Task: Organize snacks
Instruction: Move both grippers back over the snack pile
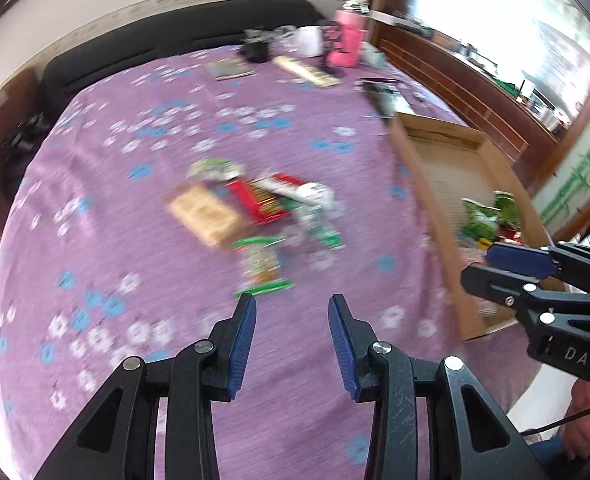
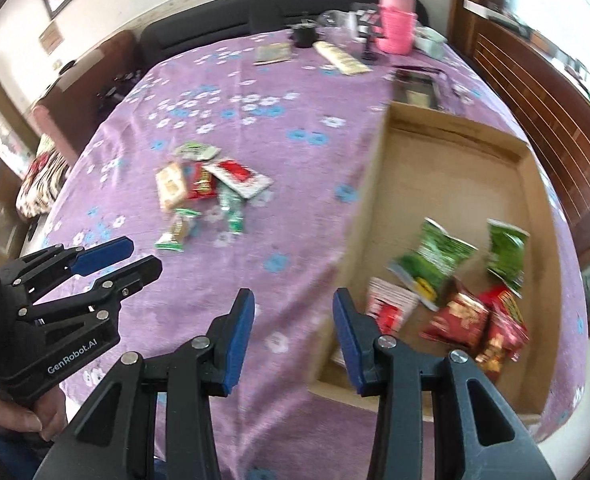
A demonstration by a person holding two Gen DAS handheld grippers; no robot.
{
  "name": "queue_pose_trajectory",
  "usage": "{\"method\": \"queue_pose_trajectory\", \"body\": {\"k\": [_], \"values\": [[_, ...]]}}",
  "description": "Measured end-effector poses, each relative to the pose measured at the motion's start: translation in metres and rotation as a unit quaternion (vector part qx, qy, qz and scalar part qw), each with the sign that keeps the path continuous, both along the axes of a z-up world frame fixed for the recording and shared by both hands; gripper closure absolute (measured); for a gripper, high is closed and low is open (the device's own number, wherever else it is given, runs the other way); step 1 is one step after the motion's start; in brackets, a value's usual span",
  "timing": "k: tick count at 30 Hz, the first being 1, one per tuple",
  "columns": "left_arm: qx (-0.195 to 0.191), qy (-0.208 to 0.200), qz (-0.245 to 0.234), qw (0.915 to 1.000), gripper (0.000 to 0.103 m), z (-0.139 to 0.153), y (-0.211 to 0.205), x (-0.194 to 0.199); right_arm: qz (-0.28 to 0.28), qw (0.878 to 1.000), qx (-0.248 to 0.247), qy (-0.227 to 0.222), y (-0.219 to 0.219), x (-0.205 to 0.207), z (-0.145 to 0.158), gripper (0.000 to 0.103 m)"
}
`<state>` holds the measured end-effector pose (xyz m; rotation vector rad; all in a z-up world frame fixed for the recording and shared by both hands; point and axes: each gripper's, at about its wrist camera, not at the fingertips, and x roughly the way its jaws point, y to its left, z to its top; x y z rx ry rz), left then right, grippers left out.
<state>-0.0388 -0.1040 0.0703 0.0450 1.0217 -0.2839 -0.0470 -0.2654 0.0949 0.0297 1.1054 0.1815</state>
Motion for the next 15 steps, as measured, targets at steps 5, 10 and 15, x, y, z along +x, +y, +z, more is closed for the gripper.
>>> {"method": "queue_pose_trajectory", "body": {"k": [5, 10, 15], "values": [[0.004, 0.008, 0.037, 0.9993, 0.064, -0.006, 0.039, -0.006, 0.02, 0.999, 0.03, 0.034, 0.027, 0.016, -0.012, 0.063], [0.005, 0.018, 0.066, 0.9977, 0.064, -0.013, 0.072, -0.013, 0.021, 0.994, 0.069, 0.084, 0.052, 0.041, -0.029, 0.063], [0.006, 0.023, 0.084, 0.9962, 0.064, -0.017, 0.097, -0.02, 0.015, 0.99, 0.084, 0.108, 0.08, 0.072, -0.04, 0.063]]}}
